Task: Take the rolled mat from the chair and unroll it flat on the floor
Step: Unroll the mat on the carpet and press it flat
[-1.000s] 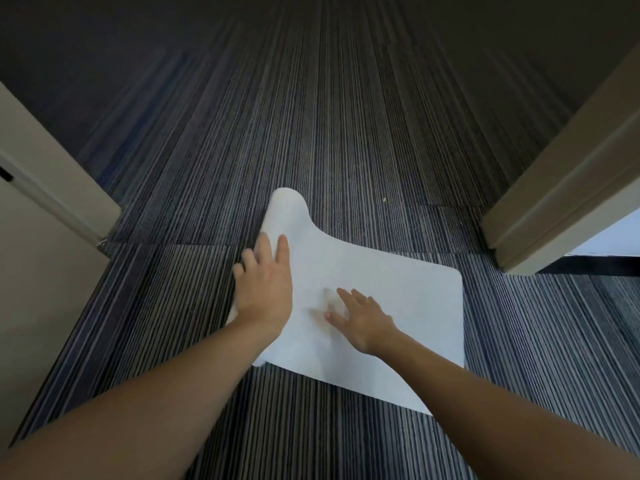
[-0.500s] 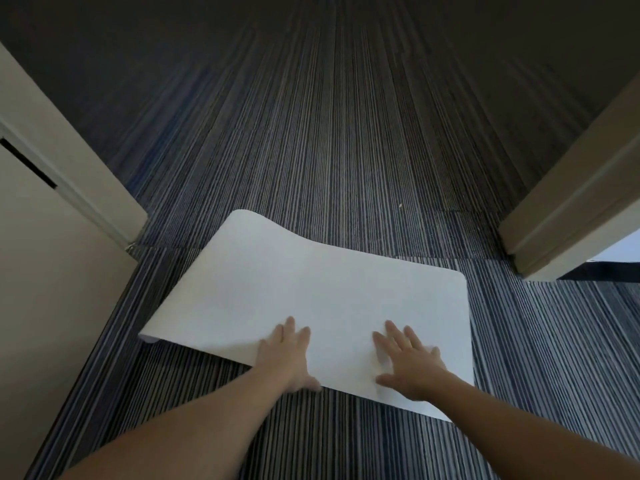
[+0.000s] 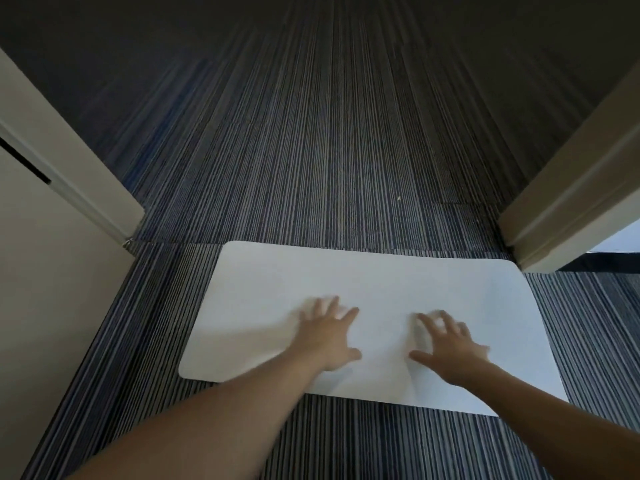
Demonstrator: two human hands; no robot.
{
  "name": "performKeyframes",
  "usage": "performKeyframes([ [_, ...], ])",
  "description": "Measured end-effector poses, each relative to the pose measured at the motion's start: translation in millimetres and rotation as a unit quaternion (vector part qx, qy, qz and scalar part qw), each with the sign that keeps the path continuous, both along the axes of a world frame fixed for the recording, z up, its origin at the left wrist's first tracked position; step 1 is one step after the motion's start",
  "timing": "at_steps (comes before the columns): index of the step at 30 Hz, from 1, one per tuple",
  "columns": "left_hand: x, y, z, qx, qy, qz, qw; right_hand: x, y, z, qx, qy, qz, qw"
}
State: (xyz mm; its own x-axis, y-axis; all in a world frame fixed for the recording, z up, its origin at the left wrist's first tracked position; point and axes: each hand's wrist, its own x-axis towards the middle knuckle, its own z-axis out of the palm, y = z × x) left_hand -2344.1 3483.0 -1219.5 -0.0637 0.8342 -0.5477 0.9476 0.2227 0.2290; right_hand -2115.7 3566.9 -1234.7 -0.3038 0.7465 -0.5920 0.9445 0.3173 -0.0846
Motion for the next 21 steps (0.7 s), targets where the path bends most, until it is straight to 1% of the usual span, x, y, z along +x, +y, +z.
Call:
performKeyframes([
  [2, -24, -9, -6, -0.056, 0.022, 0.052, 0.997, -21, -10, -4, -0.036, 0.014, 0.021, 0.999],
  [5, -50, -40, -20, -0.097, 0.017, 0.127, 0.987, -48, -27, -8, -0.038, -0.010, 0.052, 0.998],
  [8, -66, -65, -30, -0.090, 0.036, 0.159, 0.982, -71, -41, -10, -0.020, -0.029, 0.102, 0.994],
  [10, -74, -71, -33, -0.084, 0.036, 0.174, 0.981, -83, -44, -11, -0.017, -0.035, 0.119, 0.992],
  [14, -72, -68, -33, -0.080, 0.004, 0.188, 0.979, -82, -42, -10, -0.020, -0.042, 0.124, 0.991],
  [21, -50, -63, -36, -0.076, 0.018, 0.201, 0.976, -62, -37, -11, -0.020, -0.017, 0.106, 0.994],
])
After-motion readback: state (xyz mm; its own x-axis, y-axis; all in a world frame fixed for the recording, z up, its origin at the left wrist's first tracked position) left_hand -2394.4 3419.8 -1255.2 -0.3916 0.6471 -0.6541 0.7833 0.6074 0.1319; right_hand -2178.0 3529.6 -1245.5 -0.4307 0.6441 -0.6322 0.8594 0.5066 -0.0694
